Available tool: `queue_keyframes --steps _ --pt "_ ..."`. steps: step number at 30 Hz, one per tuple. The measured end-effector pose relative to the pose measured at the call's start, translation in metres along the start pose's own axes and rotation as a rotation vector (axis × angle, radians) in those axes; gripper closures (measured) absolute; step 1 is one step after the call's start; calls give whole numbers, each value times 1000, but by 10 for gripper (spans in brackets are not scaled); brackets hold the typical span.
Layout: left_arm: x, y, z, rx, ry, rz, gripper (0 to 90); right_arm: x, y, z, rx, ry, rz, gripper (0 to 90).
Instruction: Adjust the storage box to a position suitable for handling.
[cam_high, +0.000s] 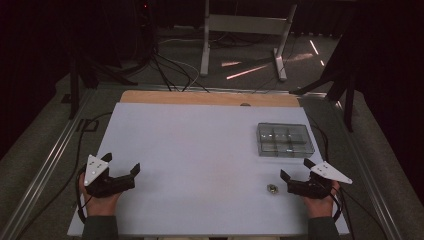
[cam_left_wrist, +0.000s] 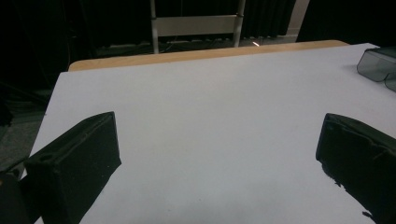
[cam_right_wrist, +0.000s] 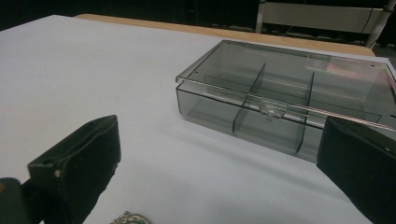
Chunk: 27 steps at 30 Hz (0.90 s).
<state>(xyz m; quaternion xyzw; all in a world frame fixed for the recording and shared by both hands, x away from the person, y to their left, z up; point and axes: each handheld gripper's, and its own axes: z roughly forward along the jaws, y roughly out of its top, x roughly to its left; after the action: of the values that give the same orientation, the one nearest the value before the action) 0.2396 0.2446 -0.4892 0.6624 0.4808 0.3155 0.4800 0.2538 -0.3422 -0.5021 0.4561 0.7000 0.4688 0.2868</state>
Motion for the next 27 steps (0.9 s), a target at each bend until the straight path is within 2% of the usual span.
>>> queue_keyframes --steps 8,13,19,27 --pt "0 -1 -1 -1 21 -7 4 -1 1 -1 -6 0 4 0" --pt "-2 -2 0 6 36 4 4 -1 5 -4 -19 6 18 0" --pt "-4 -3 0 15 45 14 4 0 16 -10 -47 18 32 0" --pt "-3 -4 0 12 53 2 4 2 34 -12 -57 8 5 0"
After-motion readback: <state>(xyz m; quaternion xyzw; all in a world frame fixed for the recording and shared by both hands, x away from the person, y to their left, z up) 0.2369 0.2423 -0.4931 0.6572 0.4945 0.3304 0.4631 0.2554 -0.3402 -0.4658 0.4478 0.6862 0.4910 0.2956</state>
